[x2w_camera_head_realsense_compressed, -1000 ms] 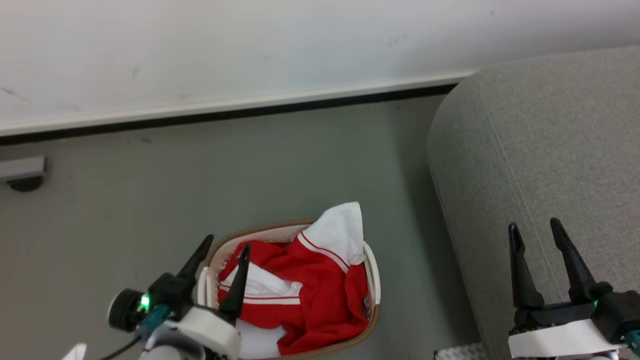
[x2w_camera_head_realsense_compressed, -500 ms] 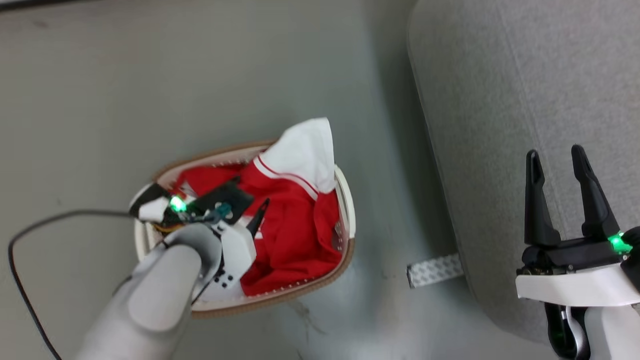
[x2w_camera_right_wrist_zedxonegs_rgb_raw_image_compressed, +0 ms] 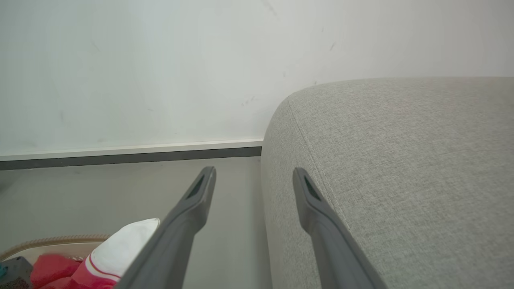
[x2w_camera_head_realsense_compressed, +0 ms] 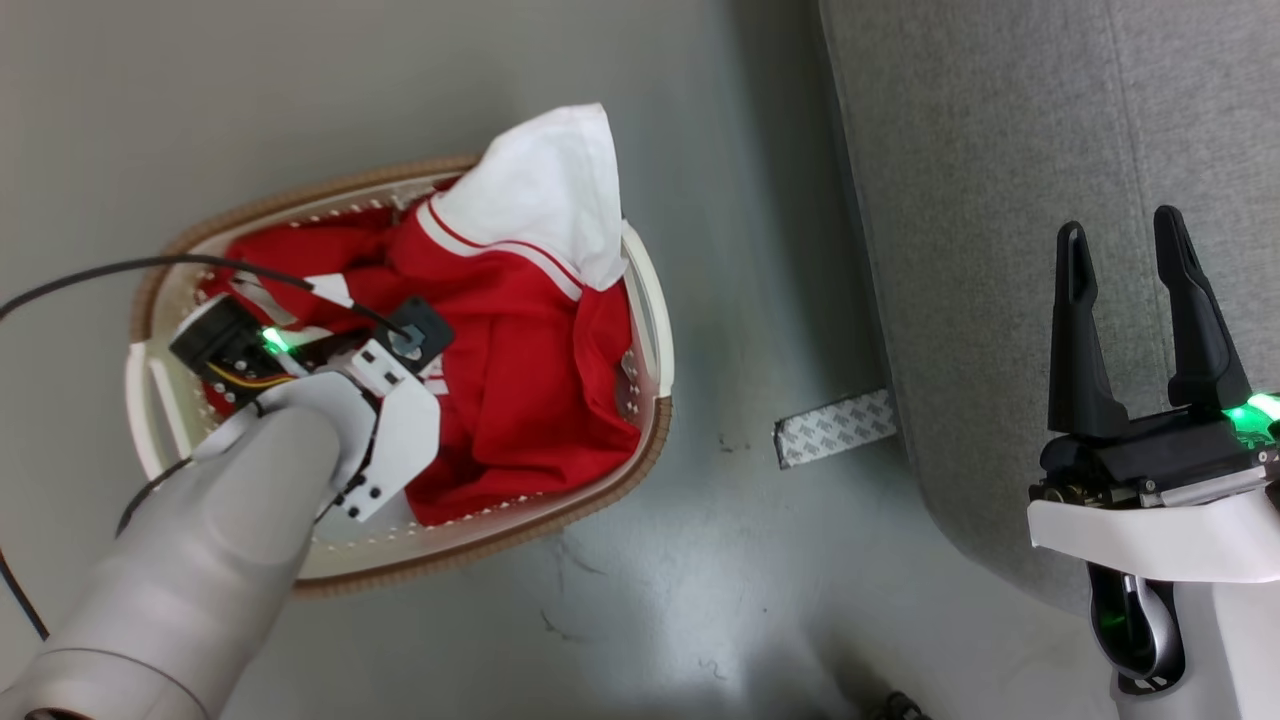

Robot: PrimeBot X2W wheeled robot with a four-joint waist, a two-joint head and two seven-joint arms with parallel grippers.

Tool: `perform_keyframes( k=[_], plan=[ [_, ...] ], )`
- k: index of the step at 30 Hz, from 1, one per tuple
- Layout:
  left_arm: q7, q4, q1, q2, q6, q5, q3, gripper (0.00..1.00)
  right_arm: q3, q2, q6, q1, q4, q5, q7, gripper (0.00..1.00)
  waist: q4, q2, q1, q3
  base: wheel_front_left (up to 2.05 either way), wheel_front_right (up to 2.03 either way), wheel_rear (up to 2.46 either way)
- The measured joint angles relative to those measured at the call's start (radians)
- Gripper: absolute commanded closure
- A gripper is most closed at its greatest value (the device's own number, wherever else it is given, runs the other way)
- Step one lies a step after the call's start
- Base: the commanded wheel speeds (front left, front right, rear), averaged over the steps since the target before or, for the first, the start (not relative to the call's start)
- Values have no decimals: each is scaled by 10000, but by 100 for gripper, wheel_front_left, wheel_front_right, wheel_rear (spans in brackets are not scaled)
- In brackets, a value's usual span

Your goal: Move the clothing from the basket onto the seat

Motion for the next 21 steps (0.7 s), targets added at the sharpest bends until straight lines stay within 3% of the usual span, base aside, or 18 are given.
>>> perform_keyframes(
  k=[4, 5, 6, 7, 14, 21],
  plan=[
    [25, 355, -248, 33, 0, -366, -268, 0, 23, 0, 0, -58, -184, 25, 0, 0, -129, -1, 0, 442, 0, 0, 0],
    [-35, 403, -275, 13, 0, -430, -316, 44, 19, 0, 0, -58, -201, 27, -2, 0, -154, 0, 0, 522, 0, 0, 0],
    [-178, 418, -315, -8, 0, -447, -345, 95, 17, 2, 0, -58, -219, 29, -2, 0, -172, 0, 0, 586, 0, 0, 0],
    [-407, 422, -371, -27, 0, -447, -360, 100, 15, 2, 0, -54, -226, 35, 0, 0, -182, 0, 0, 636, 0, 0, 0],
    [-1772, 642, -400, -468, 274, -750, -213, 100, -81, 6, 0, 0, -128, 17, 0, 0, 10, 0, -1, 385, 0, 0, 0],
    [-2974, 857, 468, -1235, 353, -1850, 418, 100, -207, 8, 0, 449, 288, -293, 0, 0, 438, -1, -2, -757, 0, 0, 0]
  ],
)
